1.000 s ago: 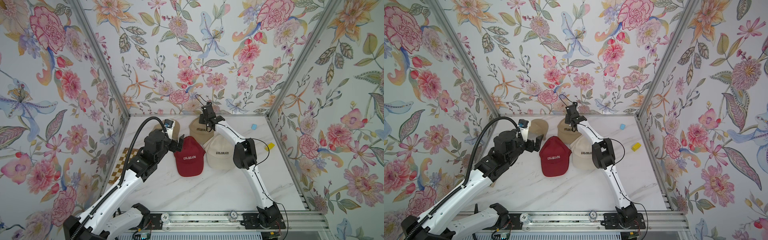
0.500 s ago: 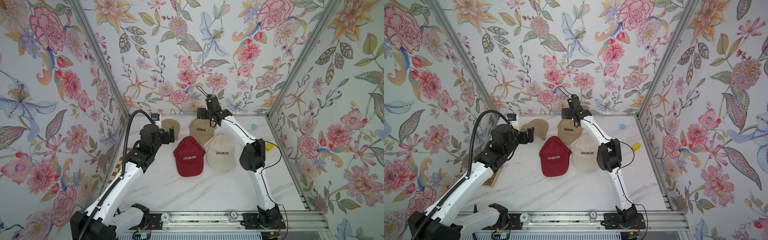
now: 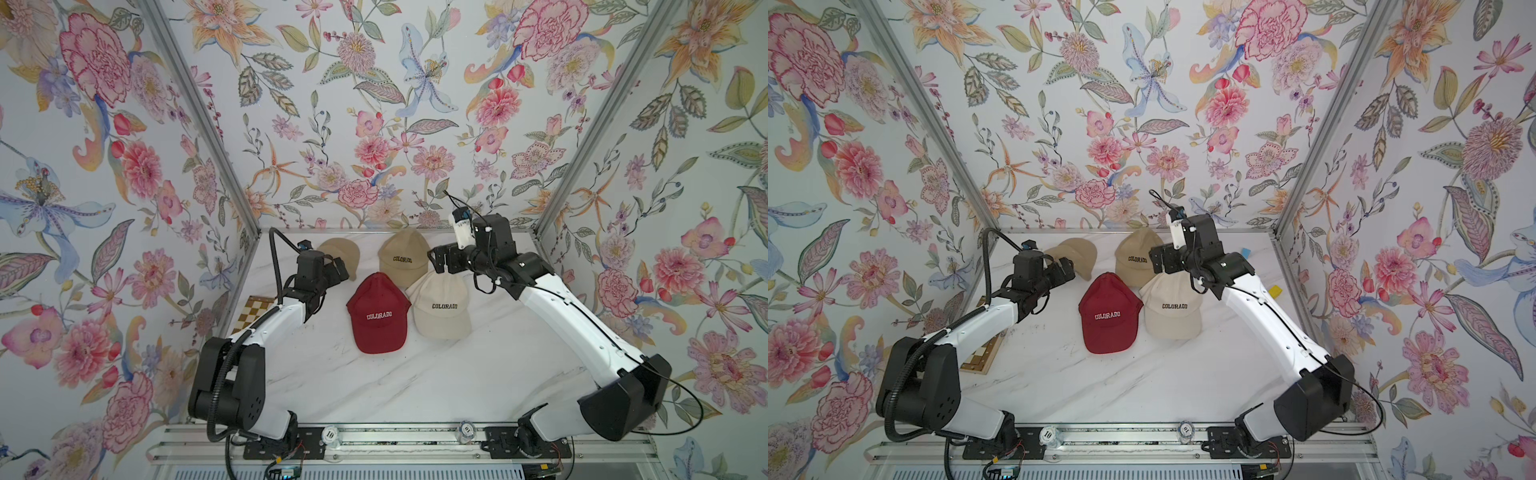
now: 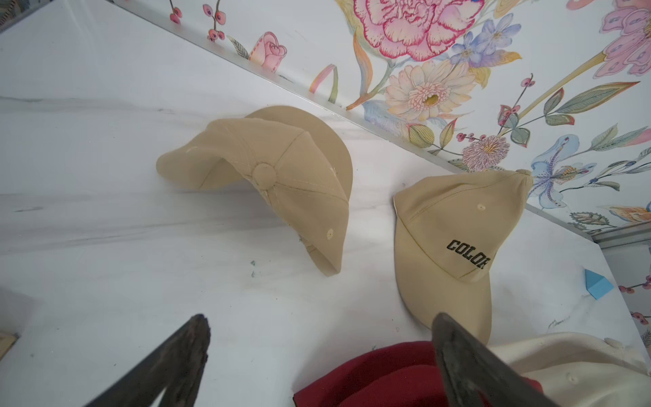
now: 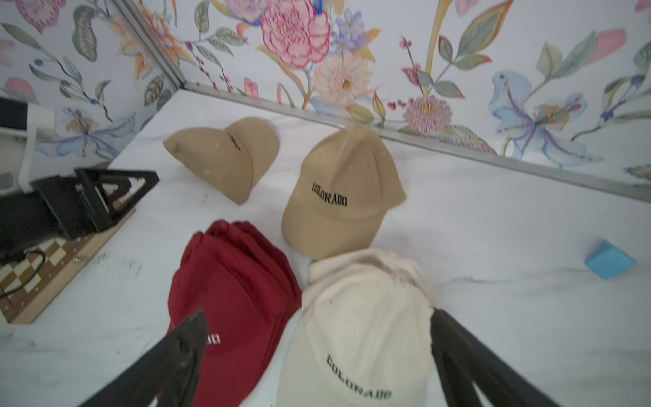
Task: Stack the baseball caps by color
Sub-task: Pick up the baseball cap from the center of the board.
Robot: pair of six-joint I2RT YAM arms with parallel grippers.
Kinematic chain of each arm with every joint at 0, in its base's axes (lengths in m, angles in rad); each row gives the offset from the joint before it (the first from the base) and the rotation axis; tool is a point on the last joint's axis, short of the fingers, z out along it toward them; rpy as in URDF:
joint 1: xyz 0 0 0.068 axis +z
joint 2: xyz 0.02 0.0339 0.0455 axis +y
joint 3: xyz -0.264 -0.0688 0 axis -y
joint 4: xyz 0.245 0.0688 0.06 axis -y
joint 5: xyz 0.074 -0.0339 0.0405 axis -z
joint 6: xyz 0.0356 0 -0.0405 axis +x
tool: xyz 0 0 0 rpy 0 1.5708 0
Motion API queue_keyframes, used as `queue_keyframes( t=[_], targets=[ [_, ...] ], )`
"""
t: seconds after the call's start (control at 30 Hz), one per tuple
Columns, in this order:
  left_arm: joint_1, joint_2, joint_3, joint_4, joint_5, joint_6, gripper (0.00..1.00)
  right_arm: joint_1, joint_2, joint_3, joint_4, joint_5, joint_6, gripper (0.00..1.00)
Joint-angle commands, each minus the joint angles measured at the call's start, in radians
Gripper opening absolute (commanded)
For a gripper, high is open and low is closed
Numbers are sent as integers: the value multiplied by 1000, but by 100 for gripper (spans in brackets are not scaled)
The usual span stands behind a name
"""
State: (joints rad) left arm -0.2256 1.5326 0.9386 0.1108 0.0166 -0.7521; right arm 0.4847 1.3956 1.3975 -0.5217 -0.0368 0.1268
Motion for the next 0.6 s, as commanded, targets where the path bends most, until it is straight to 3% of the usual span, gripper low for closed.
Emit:
queue_keyframes(
  t=[0.0, 0.2, 0.57],
  targets=[
    [22, 68, 39, 152, 9, -64, 100, -51, -135, -93, -35, -21, -8, 99],
    [38, 184, 54, 291, 20, -128, 100, -144, -247, -143, -67, -69, -17, 99],
    [41, 295, 80, 378, -50, -116, 100, -199, -244, -109, -86, -127, -53, 99]
  ],
)
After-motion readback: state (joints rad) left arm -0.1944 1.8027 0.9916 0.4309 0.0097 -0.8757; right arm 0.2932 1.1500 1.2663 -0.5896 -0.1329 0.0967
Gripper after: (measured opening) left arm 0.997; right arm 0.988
